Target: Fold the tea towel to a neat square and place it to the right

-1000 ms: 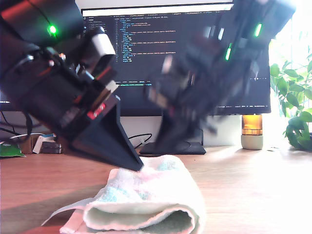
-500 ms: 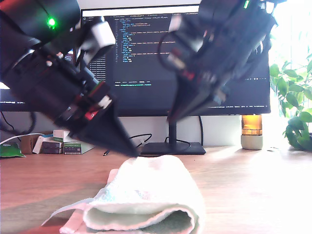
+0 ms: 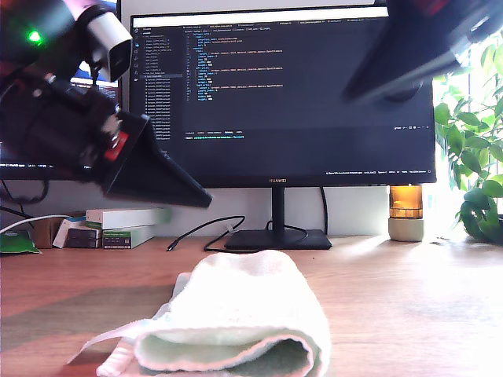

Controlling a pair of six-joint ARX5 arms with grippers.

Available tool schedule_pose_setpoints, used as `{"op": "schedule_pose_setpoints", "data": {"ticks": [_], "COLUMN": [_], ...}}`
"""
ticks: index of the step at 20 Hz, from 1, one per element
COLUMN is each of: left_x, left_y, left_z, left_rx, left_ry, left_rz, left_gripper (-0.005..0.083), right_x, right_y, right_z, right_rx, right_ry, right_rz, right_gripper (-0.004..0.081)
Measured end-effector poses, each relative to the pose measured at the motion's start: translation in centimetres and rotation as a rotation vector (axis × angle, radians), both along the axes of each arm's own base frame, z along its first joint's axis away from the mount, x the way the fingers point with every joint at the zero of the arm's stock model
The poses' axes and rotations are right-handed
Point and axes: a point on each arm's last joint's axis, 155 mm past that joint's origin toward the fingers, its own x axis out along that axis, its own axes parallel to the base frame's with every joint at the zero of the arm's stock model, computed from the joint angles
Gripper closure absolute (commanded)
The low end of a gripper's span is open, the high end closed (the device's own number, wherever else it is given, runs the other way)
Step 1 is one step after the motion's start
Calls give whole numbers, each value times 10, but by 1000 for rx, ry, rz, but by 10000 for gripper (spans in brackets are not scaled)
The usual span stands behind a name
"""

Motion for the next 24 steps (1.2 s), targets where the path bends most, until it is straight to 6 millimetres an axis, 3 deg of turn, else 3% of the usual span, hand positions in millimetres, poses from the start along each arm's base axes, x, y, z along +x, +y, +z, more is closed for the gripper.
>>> {"op": "schedule_pose_setpoints", "data": {"ticks": [3, 8, 11, 15, 18, 20, 24], "left_x": [-10, -15, -23, -31, -32, -32, -33], "left_y": [5, 5, -3, -11, -13, -13, -10], "left_z": [-15, -20, -24, -61, -68, -71, -81], "left_rx": [21, 27, 33, 100, 130, 144, 184], "left_ry": [27, 37, 43, 100, 88, 86, 97], "left_rz": [-10, -16, -49, -67, -58, -51, -36], "left_gripper": [793, 793, 793, 793, 793, 793, 793], "right_x": [-24, -51, -55, -65, -71, -70, -71], "right_y": [-22, -25, -17, -3, 7, 16, 32], "right_z": [-2, -45, -59, -85, -104, -114, -138], "right_rx": [-92, -180, -95, 110, 187, 245, 314], "right_ry": [-95, -30, 137, 550, 776, 899, 1121], "right_rz": [-6, 43, -15, -225, -345, -423, -553], "right_gripper": [783, 783, 783, 783, 769, 705, 423]}}
